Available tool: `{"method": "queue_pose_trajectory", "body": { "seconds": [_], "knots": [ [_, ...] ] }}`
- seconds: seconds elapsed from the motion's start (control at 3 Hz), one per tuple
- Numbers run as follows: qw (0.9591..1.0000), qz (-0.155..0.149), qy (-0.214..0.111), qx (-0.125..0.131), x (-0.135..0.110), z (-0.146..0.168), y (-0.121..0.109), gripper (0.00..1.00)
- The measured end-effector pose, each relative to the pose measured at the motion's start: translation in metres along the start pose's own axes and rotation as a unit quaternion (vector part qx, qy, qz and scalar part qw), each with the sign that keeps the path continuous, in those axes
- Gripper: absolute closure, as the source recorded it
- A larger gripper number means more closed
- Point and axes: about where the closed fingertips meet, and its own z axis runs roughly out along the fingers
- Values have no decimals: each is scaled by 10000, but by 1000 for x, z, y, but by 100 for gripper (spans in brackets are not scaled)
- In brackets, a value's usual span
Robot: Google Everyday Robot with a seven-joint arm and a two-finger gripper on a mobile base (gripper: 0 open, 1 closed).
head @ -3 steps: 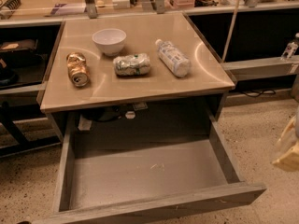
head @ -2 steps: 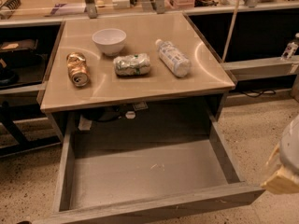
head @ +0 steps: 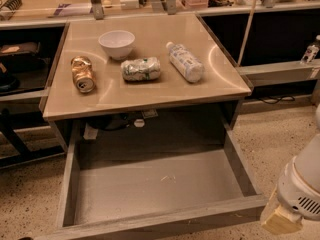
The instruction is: Close top drawer
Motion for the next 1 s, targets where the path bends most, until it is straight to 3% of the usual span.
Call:
{"method": "queue_pose_trajectory", "body": {
  "seconds": [0.67,1.0],
  "knots": [
    [9998,66,-70,-159,4,18,5,100],
    [9986,253,-237,-408,6,60,8,100]
  ]
}}
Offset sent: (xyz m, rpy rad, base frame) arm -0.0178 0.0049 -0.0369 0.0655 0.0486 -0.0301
